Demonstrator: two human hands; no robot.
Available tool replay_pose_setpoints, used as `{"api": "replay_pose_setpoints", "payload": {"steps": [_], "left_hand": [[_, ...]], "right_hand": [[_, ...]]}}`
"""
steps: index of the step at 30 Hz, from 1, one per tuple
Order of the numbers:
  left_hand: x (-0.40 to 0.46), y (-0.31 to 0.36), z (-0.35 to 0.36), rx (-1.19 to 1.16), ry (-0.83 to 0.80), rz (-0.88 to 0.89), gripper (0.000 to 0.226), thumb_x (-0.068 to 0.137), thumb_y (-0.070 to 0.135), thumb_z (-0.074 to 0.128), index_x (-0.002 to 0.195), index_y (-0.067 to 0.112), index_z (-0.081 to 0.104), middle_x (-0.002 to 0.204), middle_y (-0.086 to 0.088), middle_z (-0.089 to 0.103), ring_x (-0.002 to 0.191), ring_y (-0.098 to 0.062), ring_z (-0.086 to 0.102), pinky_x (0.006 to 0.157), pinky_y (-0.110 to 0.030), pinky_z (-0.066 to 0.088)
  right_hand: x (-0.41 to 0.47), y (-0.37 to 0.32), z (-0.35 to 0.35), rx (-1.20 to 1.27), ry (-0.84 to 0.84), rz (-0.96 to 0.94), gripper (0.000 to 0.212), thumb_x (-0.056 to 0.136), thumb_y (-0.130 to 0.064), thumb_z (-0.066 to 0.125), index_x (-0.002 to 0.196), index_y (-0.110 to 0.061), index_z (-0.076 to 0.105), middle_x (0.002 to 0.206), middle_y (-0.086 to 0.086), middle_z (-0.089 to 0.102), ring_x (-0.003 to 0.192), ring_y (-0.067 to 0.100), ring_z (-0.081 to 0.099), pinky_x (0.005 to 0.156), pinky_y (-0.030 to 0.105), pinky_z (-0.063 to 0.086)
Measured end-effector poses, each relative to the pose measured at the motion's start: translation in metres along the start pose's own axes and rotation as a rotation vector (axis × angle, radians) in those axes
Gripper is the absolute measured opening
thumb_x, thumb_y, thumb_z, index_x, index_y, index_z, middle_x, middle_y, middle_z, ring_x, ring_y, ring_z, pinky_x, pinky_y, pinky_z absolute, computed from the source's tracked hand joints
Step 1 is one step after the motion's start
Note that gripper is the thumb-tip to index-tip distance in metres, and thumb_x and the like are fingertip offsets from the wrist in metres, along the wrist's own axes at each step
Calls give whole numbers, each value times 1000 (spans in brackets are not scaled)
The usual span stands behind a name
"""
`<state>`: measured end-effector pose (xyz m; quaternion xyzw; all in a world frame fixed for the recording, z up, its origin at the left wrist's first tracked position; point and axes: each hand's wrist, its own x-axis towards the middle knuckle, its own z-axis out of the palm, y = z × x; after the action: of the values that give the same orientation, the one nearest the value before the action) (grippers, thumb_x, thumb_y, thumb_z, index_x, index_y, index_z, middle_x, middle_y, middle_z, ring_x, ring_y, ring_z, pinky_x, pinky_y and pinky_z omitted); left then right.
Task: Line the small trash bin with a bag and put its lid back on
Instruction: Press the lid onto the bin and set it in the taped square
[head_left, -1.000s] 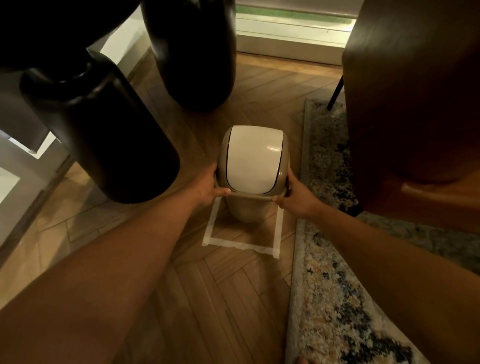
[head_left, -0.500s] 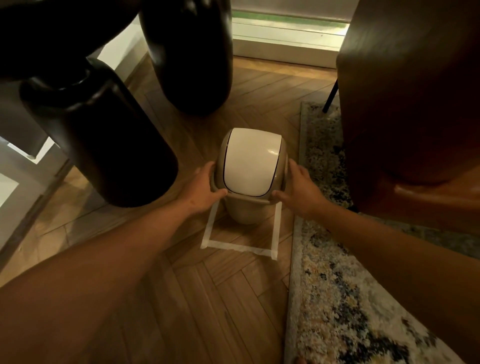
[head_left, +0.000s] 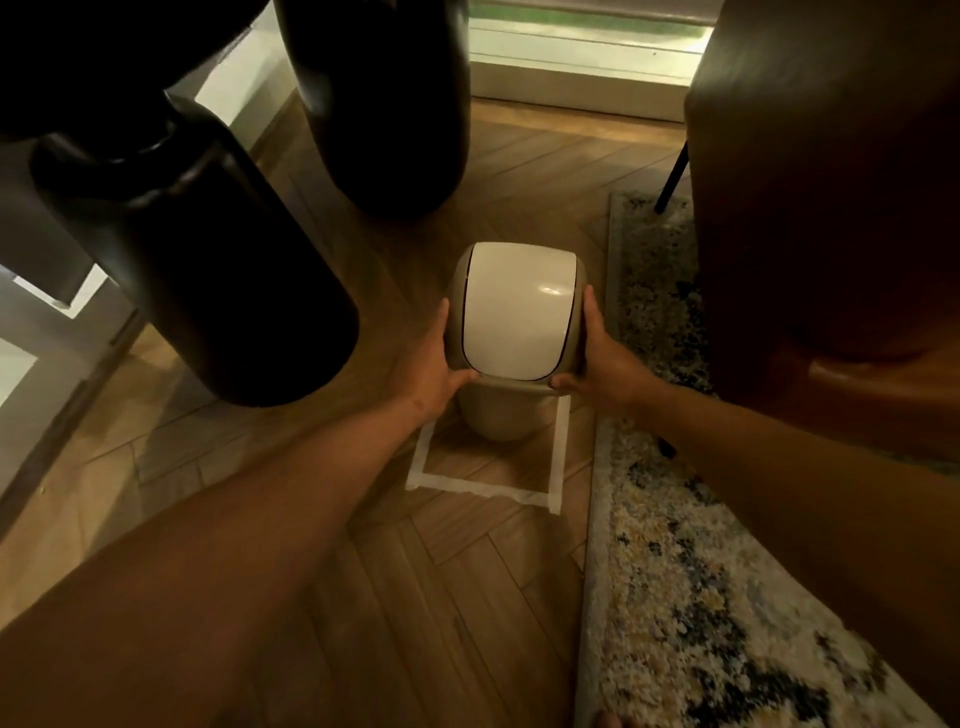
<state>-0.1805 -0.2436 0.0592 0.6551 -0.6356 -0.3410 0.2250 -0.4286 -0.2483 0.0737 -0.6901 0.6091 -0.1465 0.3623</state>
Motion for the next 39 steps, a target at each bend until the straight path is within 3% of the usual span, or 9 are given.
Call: {"api": "replay_pose_setpoints", "payload": {"steps": [6, 14, 17, 20, 26, 33, 39], "left_hand": [[1, -4, -7, 39, 17, 10, 110, 78, 21, 82, 158, 27, 7, 159, -4, 32, 146, -25, 32, 115, -44, 31], [2, -5, -13, 69, 8, -9, 93, 71, 27, 87, 148, 26, 35, 148, -2, 49, 137, -26, 45, 108, -44, 43], [0, -6, -18, 74, -32, 12, 92, 72, 24, 86, 149, 27, 34, 148, -1, 49, 138, -25, 45, 109, -43, 42], [-3, -7, -20, 102, -58, 58, 91, 74, 23, 84, 148, 29, 31, 148, 0, 47, 138, -23, 44, 106, -38, 40], [-7, -7, -22, 189, -11, 51, 81, 81, 29, 79, 149, 21, 36, 148, -5, 48, 135, -26, 46, 105, -37, 40], [-9, -9, -19, 198, -7, 9, 74, 79, 37, 79, 144, 25, 43, 141, -2, 56, 130, -25, 52, 103, -41, 46], [-9, -9, -18, 206, 0, -6, 77, 79, 35, 79, 145, 25, 41, 142, -4, 55, 131, -27, 51, 104, -42, 45]], "right_hand": [[-2, -3, 11, 55, 23, -50, 135, 80, -10, 81, 149, -30, -34, 165, -4, 17, 149, 20, 20, 115, 35, 28], [-4, 1, 15, 42, 15, -71, 131, 83, -7, 77, 148, -29, -35, 165, -3, 16, 148, 20, 22, 114, 33, 28], [-2, 1, 16, 44, 46, -88, 136, 79, -13, 82, 150, -31, -32, 167, -2, 8, 151, 21, 14, 120, 45, 25], [-5, 6, 21, -1, 159, -38, 134, 73, -25, 88, 156, -25, -18, 168, 1, -2, 152, 23, 9, 120, 44, 21], [-16, 11, 27, 23, 175, -65, 116, 76, -30, 84, 157, -39, 1, 148, -8, 50, 133, 18, 51, 103, 41, 48], [-15, 13, 30, 41, 159, -30, 108, 83, -24, 79, 158, -34, 3, 145, -3, 55, 130, 23, 54, 96, 28, 43], [-15, 14, 31, 29, 157, -21, 108, 84, -24, 78, 157, -38, 0, 143, -4, 57, 126, 24, 57, 92, 28, 44]]}}
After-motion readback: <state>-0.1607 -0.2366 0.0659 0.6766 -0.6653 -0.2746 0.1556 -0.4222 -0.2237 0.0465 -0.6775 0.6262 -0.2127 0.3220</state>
